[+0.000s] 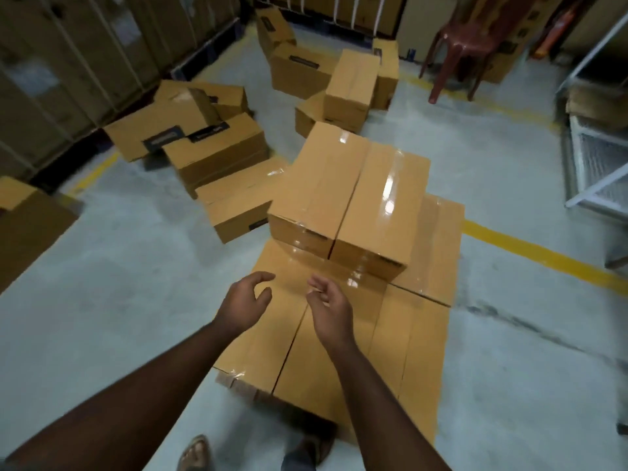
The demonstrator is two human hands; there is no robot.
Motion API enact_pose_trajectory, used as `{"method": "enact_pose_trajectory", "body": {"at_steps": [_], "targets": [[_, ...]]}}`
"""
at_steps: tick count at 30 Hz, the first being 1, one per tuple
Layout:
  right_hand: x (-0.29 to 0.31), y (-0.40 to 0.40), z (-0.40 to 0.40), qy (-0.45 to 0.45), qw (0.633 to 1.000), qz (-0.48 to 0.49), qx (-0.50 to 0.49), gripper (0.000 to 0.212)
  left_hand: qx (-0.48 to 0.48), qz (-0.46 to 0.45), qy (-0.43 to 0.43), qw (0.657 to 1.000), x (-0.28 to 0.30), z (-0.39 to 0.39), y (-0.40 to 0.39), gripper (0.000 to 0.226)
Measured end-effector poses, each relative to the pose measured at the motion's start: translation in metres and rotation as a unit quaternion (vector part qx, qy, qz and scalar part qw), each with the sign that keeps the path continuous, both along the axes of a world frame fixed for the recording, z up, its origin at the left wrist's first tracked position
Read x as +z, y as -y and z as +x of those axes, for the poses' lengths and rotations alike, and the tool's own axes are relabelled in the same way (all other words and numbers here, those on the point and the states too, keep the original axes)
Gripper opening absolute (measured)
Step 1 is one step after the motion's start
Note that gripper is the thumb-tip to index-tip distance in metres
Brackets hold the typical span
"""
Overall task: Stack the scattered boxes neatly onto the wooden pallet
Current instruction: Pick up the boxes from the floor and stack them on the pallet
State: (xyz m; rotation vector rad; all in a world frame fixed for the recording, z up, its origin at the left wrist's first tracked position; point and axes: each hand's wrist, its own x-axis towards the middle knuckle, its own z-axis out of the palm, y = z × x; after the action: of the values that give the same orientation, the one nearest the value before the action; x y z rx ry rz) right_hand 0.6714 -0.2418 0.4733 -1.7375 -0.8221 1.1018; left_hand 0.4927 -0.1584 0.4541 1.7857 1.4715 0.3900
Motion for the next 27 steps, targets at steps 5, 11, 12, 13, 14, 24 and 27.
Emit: {"method": "enact_pose_trajectory", "body": {"at_steps": [5, 11, 12, 13, 14, 24, 27], "targets": [[0.024, -0.011, -0.122, -0.024, 0.999, 0.027, 0.031, 0.023, 0.058, 0.017, 0.074, 0.995, 0.012, -0.138, 0.015, 0.026], [0.037, -0.015, -0.307, -0.076, 0.997, 0.010, 0.029, 0.018, 0.133, 0.014, 0.095, 0.986, 0.022, -0.353, 0.034, 0.022], [0.040, -0.018, -0.337, -0.090, 0.995, 0.004, 0.032, 0.018, 0.145, 0.016, 0.089, 0.985, 0.026, -0.388, 0.038, 0.021], [0.043, -0.021, -0.364, -0.099, 0.994, -0.002, 0.037, 0.019, 0.151, 0.018, 0.082, 0.985, 0.031, -0.418, 0.041, 0.022], [0.046, -0.025, -0.388, -0.104, 0.994, -0.004, 0.044, 0.019, 0.152, 0.019, 0.078, 0.985, 0.035, -0.444, 0.042, 0.023], [0.048, -0.112, -0.484, -0.052, 0.994, 0.000, 0.097, 0.018, 0.190, -0.007, 0.154, 0.970, 0.052, -0.520, -0.041, 0.024], [0.032, -0.157, -0.483, -0.079, 0.994, -0.010, 0.073, 0.018, 0.178, -0.026, 0.147, 0.973, 0.040, -0.526, -0.087, 0.023]]}}
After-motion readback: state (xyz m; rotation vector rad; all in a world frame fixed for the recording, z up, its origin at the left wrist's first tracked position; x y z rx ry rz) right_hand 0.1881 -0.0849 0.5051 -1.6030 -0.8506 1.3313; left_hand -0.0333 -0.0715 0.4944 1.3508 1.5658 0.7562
